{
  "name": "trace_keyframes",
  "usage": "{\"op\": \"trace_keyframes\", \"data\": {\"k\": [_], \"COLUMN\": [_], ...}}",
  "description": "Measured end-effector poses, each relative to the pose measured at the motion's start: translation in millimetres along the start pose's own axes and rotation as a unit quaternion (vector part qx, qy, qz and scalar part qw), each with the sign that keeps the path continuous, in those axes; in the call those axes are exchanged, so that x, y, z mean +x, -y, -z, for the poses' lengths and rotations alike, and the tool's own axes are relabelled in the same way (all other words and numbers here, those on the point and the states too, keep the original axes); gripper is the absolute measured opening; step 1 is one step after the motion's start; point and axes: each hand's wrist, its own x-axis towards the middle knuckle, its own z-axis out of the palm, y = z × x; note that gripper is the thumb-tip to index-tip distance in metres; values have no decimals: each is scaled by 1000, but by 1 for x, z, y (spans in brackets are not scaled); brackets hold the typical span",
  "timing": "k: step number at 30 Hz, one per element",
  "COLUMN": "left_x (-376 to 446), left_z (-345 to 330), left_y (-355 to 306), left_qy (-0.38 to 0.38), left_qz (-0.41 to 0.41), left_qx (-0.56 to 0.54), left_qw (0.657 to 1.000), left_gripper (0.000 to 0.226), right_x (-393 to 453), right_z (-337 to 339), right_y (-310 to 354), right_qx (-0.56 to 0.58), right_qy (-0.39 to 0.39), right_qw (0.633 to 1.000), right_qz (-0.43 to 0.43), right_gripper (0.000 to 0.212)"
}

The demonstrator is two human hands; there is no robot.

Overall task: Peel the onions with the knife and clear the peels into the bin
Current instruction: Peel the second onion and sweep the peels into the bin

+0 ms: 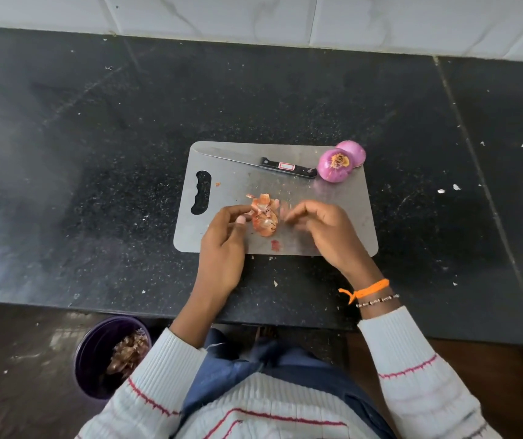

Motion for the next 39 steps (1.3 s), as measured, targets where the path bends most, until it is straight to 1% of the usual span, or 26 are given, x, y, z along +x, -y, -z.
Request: {"op": "trace_keyframes", "data": {"k": [1, 2, 4, 6, 7, 8, 9, 11, 12, 13, 14, 17, 18, 19, 21, 23, 24, 25, 26, 27, 29, 31, 33, 35, 36, 39], "left_x": [0, 1, 3, 4, 4, 5, 5, 4, 4, 4, 4, 5, 6, 6, 4, 2, 1, 1, 1, 1, 3, 5, 7, 7, 7, 18], "left_z": [1, 2, 3, 4, 4, 4, 4, 4, 4, 4, 4, 6, 5, 6, 6, 9, 11, 13, 14, 14, 13, 7, -2, -10, -12, -8], "left_y": [0, 1, 4, 5, 4, 4, 3, 2, 2, 2, 2, 3, 2, 1, -1, -1, 1, 3, 5, 7, 12, 15, 15, 12, 10, 4], "left_qy": [-4, -8, -14, -19, -20, -22, -23, -25, -27, -32, -37, -46, -45, -41, -34, -39, -47, -52, -47, -31, 11, 58, 100, 124, 126, 100], "left_qz": [4, 9, 19, 25, 26, 28, 29, 36, 38, 40, 40, 40, 45, 48, 39, -8, -41, -70, -87, -83, -58, -58, -72, -82, -82, -86], "left_qx": [-1, -5, -13, -15, -14, -15, -14, -13, -15, -18, -22, -20, -23, -26, -14, 69, 136, 208, 273, 326, 394, 427, 438, 415, 398, 371], "left_qw": [1000, 1000, 1000, 999, 999, 999, 999, 999, 999, 999, 998, 998, 998, 998, 999, 997, 989, 974, 957, 941, 917, 901, 890, 898, 905, 919], "left_gripper": [22, 22, 21, 21, 21, 22, 22, 21, 21, 20, 20, 20, 20, 21, 20, 20, 24, 34, 49, 67, 93, 104, 103, 103, 104, 104], "right_x": [2, 1, -8, -16, -16, -14, -8, 4, 8, 10, 10, 6, 7, 9, 15, 8, 1, -6, -14, -21, -29, -26, -16, -6, -2, 12], "right_z": [-1, -1, -3, -11, -16, -21, -25, -29, -29, -29, -29, -38, -42, -44, -43, -31, -25, -19, -14, -12, -16, -25, -30, -29, -27, -25], "right_y": [3, 6, 9, 7, 3, 2, 0, 0, 2, 3, 4, 6, 8, 10, 11, 12, 9, 4, -4, -12, -24, -26, -24, -15, -11, -1], "right_qx": [24, 46, 61, 34, 36, 52, 76, 126, 146, 163, 166, 132, 130, 137, 172, 145, 64, -64, -212, -348, -501, -520, -511, -494, -471, -351], "right_qy": [-18, 0, 136, 291, 313, 295, 237, 75, 15, -14, -11, 119, 132, 103, -14, -88, -114, -137, -146, -138, -78, -22, 25, 46, 32, -65], "right_qw": [999, 999, 988, 949, 940, 945, 961, 986, 987, 985, 984, 978, 975, 977, 981, 985, 991, 988, 964, 925, 862, 853, 859, 868, 881, 932], "right_qz": [20, 18, -41, -114, -132, -135, -121, -77, -62, -55, -56, -112, -126, -125, -93, -42, 2, 42, 63, 57, -23, -43, -12, 22, 28, 60], "right_gripper": [48, 47, 43, 41, 42, 43, 44, 45, 43, 42, 41, 42, 43, 42, 39, 36, 35, 34, 33, 35, 60, 85, 92, 79, 69, 56]}}
